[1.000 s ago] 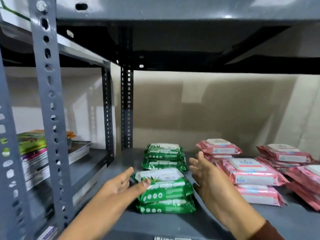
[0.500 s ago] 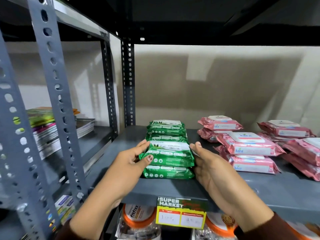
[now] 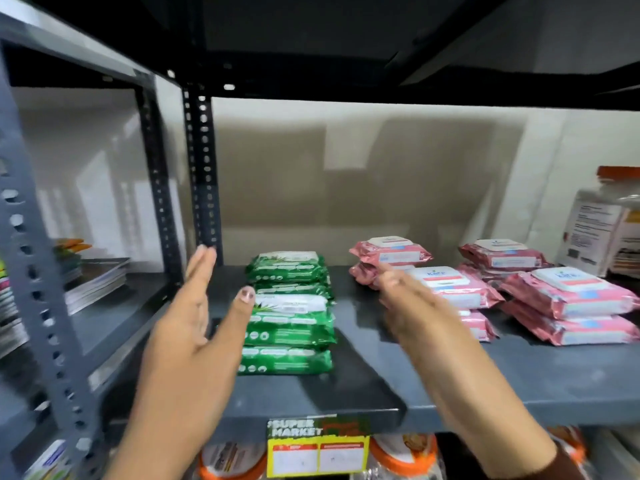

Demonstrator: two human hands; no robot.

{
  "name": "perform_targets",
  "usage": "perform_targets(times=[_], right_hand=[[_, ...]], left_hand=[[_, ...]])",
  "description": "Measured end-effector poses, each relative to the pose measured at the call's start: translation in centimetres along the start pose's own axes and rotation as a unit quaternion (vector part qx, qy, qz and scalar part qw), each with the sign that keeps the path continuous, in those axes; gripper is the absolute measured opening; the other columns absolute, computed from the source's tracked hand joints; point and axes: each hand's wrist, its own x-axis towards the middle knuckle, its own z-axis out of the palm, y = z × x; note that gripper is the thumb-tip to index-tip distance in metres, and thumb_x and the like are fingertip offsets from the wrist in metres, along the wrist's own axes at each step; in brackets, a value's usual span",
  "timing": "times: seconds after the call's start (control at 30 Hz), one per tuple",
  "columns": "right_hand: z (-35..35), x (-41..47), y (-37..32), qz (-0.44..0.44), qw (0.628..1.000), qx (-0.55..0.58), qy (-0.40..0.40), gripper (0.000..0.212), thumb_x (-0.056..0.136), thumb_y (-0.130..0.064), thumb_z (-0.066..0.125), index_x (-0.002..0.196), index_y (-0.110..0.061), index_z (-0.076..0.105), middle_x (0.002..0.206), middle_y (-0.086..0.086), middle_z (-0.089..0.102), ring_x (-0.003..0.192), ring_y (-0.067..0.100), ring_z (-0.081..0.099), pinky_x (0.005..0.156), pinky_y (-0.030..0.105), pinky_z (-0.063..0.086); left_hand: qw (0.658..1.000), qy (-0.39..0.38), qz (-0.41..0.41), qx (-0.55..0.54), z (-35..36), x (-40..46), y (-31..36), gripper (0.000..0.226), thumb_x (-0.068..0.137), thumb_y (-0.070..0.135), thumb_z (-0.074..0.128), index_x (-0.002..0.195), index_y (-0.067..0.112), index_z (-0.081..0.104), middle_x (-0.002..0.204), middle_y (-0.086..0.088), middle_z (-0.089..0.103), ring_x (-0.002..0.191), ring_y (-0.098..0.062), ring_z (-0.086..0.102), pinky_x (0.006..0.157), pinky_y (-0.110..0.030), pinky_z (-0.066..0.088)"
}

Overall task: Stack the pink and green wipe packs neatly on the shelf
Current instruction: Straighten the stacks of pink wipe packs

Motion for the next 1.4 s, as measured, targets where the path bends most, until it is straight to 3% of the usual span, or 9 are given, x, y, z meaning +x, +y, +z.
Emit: perform_targets(times=[0.2,0.3,0.5,0.83,0.93,1.03,1.13,1.27,1.4], right_hand=[[-10.6,3.1,-2.2,-0.095,0.964,0.015,0.250,0.029,0.100,-0.032,0.045,0.114,-0.030,0.070,0.100,-0.021,0.072,0.098,-0.006,0.067,0.087,0.022,0.051],[-12.5,5.6,-0.2,0.037,0.976,0.109,0.183,0.034,0.094,-0.038,0.052,0.114,-0.020,0.073,0.107,0.004,0.076,0.087,0.018,0.072,0.070,0.031,0.055],[-12.2,6.3,2.3,0.104,0.983,0.104,0.109,0.030,0.100,-0.023,0.049,0.117,-0.007,0.069,0.106,0.013,0.078,0.090,0.025,0.076,0.074,0.038,0.061],[-12.5,4.0,2.5,0.093,0.990,0.077,0.077,0.019,0.100,-0.018,0.051,0.103,-0.020,0.070,0.097,0.004,0.081,0.088,0.019,0.077,0.085,0.039,0.058],[-12.7,2.7,1.5,0.075,0.995,-0.017,0.058,0.032,0.099,-0.028,0.053,0.128,-0.021,0.064,0.125,-0.002,0.071,0.108,0.015,0.069,0.094,0.031,0.053],[-14.8,0.3,-1.2,-0.106,0.970,-0.157,0.152,0.035,0.098,-0.042,0.052,0.132,-0.035,0.059,0.128,-0.018,0.063,0.117,-0.005,0.058,0.103,0.020,0.042],[-19.4,-0.6,-4.7,-0.229,0.928,-0.163,0.244,0.021,0.102,-0.032,0.048,0.116,-0.035,0.064,0.105,-0.022,0.066,0.088,-0.027,0.057,0.076,-0.001,0.042],[-26.5,3.3,-3.9,-0.042,0.954,-0.081,0.285,0.020,0.095,-0.041,0.056,0.090,-0.027,0.068,0.096,0.000,0.072,0.068,0.009,0.068,0.070,0.031,0.055],[-30.3,6.5,0.7,0.078,0.980,-0.012,0.183,0.037,0.092,-0.036,0.060,0.112,-0.009,0.074,0.101,0.014,0.078,0.088,0.028,0.075,0.090,0.041,0.055]], left_hand=[[0.919,-0.208,-0.161,-0.292,10.6,-0.4,2.5,0.029,0.088,0.020,0.064,0.117,0.023,0.065,0.111,0.014,0.068,0.105,0.001,0.062,0.102,-0.023,0.044],[0.931,-0.228,-0.175,-0.224,15.6,1.5,0.7,0.030,0.100,0.021,0.052,0.128,0.023,0.062,0.119,0.005,0.069,0.089,-0.002,0.066,0.077,-0.015,0.054],[0.925,-0.239,-0.243,-0.165,19.2,2.5,0.7,0.030,0.099,0.011,0.050,0.122,0.007,0.069,0.115,-0.019,0.075,0.105,-0.037,0.073,0.091,-0.056,0.058],[0.921,-0.253,-0.233,-0.182,17.9,0.4,-0.1,0.024,0.100,0.005,0.049,0.114,0.003,0.070,0.103,-0.014,0.078,0.069,-0.015,0.076,0.057,-0.026,0.062],[0.943,-0.228,-0.193,-0.145,18.2,-0.2,0.5,0.043,0.095,0.022,0.058,0.136,0.013,0.060,0.142,-0.014,0.061,0.108,-0.017,0.072,0.080,-0.033,0.063],[0.986,-0.149,-0.036,-0.063,18.7,-2.2,2.1,0.071,0.094,0.027,0.062,0.156,0.034,0.029,0.168,0.020,-0.002,0.150,0.002,0.019,0.123,-0.034,0.026],[0.965,-0.173,0.022,-0.196,20.3,-4.5,5.2,0.067,0.090,0.029,0.064,0.150,0.036,0.036,0.164,0.028,0.013,0.149,0.009,0.016,0.125,-0.031,0.017],[0.927,-0.288,-0.138,-0.197,27.2,-4.9,7.1,0.059,0.075,0.035,0.069,0.133,0.036,0.059,0.141,0.008,0.059,0.132,-0.017,0.056,0.116,-0.038,0.039],[0.933,-0.295,-0.184,-0.094,38.3,-1.8,0.4,0.083,0.053,0.053,0.055,0.134,0.035,0.053,0.134,-0.006,0.066,0.117,-0.031,0.066,0.100,-0.050,0.054]])
